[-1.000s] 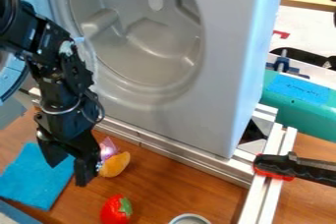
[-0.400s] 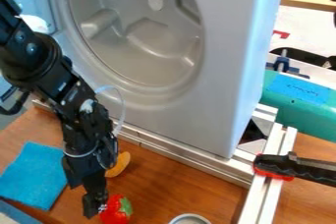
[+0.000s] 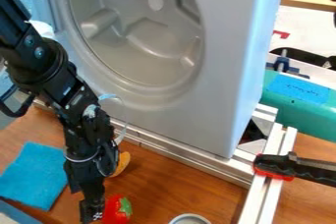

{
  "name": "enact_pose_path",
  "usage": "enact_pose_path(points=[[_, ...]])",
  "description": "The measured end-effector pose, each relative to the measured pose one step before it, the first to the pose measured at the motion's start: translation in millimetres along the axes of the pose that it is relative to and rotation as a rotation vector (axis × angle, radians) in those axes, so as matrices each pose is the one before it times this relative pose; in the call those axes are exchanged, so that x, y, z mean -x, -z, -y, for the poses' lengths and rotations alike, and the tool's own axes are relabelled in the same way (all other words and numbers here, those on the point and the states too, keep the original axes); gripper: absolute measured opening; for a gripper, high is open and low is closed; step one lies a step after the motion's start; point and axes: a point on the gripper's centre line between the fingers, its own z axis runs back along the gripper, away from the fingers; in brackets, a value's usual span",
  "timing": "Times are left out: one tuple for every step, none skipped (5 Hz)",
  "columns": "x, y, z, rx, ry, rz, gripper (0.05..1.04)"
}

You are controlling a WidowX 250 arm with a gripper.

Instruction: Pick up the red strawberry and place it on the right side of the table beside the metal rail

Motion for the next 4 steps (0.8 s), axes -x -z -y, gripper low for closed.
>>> enact_pose_path(points=[[2.58,1.57,-1.55,0.0434,0.0126,0.0038,1.001],[-1.36,5.97,1.42,0.0233,-0.0023,-0.0117,1.001],[-0.26,12.99,7.44,0.042,0.0008,-0.022,1.001],[-9.22,9.72,13.01,0.0014,0.0597,-0.0076,1.001]])
